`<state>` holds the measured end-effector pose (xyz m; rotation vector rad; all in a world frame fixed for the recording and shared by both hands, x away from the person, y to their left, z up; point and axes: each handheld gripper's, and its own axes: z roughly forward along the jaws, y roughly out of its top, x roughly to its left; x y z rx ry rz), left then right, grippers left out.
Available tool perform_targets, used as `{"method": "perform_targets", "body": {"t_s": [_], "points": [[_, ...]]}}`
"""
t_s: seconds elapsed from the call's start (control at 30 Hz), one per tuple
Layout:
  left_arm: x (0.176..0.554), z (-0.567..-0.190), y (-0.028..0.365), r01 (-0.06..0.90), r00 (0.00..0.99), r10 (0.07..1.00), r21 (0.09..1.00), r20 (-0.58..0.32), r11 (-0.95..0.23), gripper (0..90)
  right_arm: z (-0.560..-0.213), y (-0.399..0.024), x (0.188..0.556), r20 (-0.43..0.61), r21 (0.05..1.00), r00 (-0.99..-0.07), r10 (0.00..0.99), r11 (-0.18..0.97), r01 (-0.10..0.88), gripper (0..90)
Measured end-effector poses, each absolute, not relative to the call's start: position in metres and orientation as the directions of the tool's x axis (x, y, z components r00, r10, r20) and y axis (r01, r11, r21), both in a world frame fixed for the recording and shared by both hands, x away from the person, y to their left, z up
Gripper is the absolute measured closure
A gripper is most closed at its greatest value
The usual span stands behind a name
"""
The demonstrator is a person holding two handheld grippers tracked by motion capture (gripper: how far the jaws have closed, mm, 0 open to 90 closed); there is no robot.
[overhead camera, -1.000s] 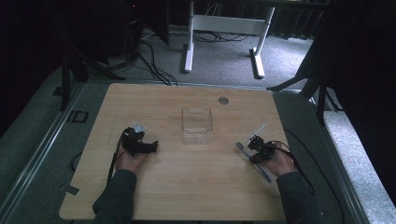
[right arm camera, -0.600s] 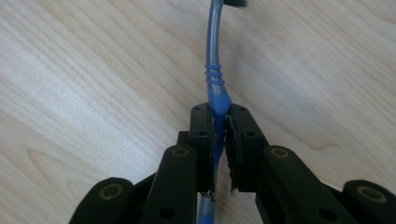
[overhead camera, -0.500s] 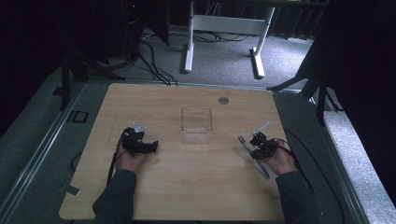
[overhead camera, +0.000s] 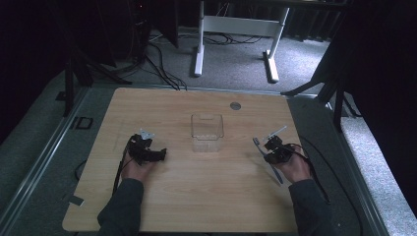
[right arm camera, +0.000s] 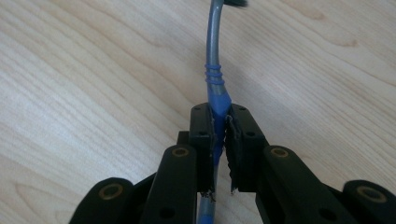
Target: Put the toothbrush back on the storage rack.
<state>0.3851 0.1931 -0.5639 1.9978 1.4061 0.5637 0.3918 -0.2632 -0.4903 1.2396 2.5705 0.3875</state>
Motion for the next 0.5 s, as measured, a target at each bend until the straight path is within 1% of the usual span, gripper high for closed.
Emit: {"method": "perform_targets", "body": {"t_s": [0.5], "points": [[0.3851, -0.5639, 0.1931, 0.674, 0.341, 0.940, 0.700, -0.009, -0.238, 7.6, -0.4831, -0.2655, 0.3955, -0.143, 0.421, -0.549, 0.824, 0.553, 0.719, 81.1]]}}
